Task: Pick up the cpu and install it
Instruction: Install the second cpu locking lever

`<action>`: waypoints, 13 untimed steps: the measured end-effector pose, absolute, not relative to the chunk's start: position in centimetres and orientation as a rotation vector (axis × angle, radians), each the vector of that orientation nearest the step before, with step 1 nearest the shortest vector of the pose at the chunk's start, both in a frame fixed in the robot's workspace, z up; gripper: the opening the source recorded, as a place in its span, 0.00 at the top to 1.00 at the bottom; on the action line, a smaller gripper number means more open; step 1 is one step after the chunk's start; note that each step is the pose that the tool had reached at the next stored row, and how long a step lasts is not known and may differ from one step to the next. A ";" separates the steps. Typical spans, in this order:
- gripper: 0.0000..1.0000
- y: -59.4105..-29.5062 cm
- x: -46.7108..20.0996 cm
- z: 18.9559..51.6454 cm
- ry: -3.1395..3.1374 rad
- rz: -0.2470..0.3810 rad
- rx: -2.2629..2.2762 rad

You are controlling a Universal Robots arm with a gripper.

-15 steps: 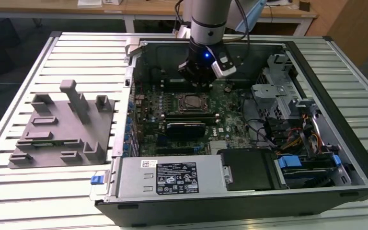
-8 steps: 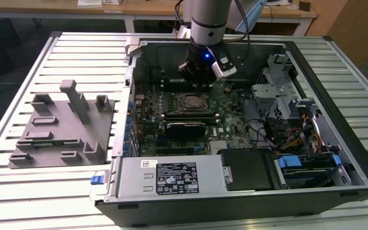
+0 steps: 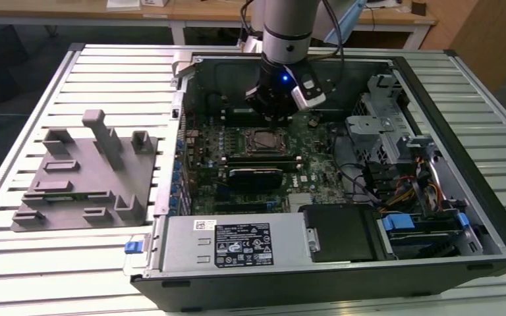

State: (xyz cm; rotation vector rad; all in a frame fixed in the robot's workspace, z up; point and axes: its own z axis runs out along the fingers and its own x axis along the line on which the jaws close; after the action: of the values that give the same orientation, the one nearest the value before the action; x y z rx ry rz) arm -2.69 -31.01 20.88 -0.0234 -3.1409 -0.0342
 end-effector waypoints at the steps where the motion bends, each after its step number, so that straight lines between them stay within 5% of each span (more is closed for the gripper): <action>1: 0.89 -31.1 -2.7 20.9 -3.141 -0.034 -0.023; 13: 0.89 -31.8 -2.7 20.9 -3.141 -0.034 -0.023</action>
State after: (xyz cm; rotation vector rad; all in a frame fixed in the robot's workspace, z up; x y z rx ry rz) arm -2.69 -31.81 20.88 -0.0234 -3.1409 -0.0343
